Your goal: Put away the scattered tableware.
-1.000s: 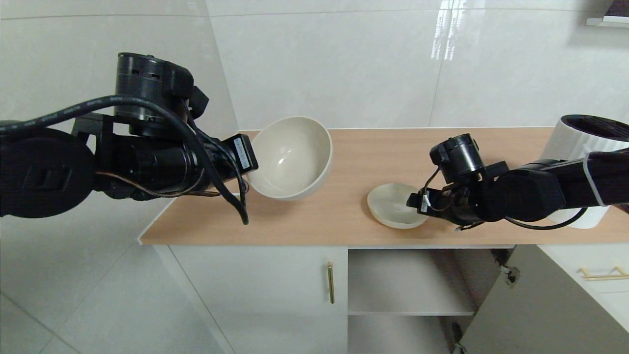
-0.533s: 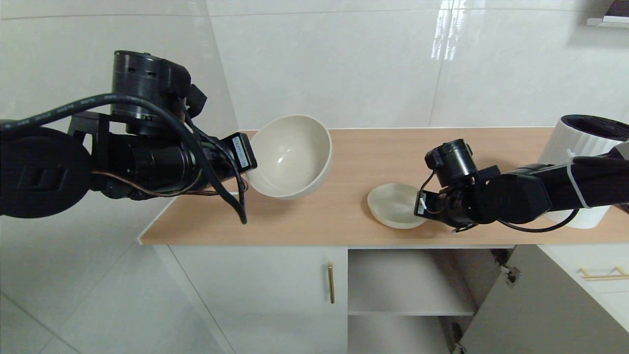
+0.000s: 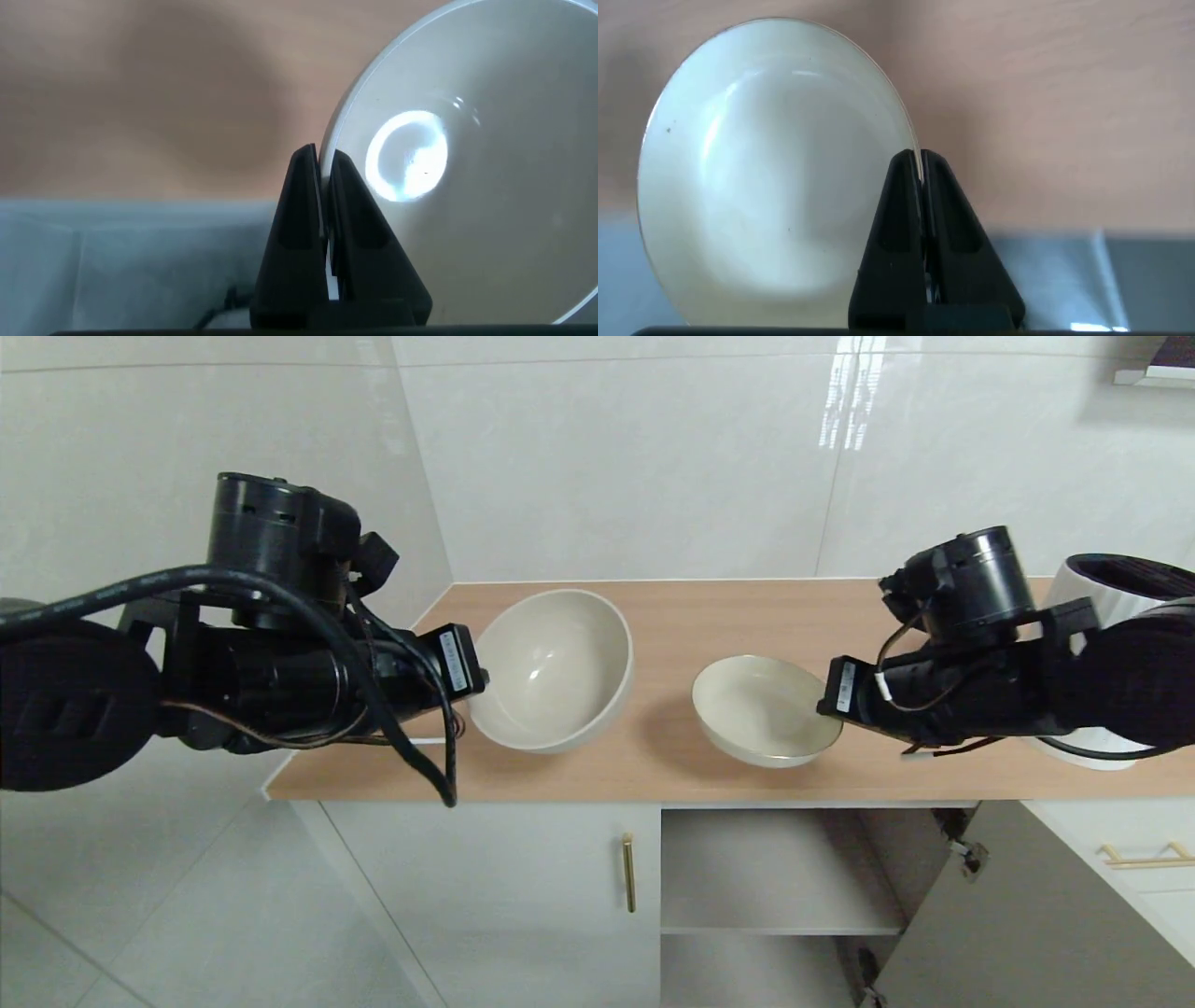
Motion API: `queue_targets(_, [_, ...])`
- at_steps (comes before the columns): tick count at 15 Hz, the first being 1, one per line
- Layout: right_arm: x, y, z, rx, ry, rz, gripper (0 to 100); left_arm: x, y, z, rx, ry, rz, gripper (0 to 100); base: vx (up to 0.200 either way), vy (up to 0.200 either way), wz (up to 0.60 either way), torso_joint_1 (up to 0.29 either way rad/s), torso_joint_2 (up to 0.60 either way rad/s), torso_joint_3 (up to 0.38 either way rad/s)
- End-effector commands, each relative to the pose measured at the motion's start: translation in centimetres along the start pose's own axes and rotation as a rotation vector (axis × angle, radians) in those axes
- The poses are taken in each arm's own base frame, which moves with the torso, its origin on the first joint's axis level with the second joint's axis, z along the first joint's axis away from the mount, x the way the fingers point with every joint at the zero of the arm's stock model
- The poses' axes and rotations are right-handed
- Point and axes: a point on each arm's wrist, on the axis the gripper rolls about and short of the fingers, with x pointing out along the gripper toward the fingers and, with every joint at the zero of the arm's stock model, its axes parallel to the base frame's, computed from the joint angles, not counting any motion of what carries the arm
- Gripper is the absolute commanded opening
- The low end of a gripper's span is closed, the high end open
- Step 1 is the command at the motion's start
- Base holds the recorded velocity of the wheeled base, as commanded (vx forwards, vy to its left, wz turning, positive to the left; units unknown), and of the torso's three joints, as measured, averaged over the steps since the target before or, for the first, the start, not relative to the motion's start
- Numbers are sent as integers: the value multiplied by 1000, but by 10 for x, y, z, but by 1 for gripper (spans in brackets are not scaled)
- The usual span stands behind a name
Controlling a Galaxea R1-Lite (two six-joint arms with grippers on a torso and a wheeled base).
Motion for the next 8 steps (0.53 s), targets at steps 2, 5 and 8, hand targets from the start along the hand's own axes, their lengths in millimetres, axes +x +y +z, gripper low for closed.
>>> queue_targets(2, [-69, -11, -4, -2, 12, 72, 0, -37, 14, -22, 46, 65, -78, 0, 0, 0, 0, 0, 0, 0])
queue_targets(5, [-82, -21, -19, -8, 53, 61, 0, -51, 23, -41, 80, 129, -126, 0, 0, 0, 0, 0, 0, 0])
queue_targets(8, [-87, -30, -44, -66, 126, 65, 0, -51, 37, -66, 80, 166, -104, 0, 0, 0, 0, 0, 0, 0])
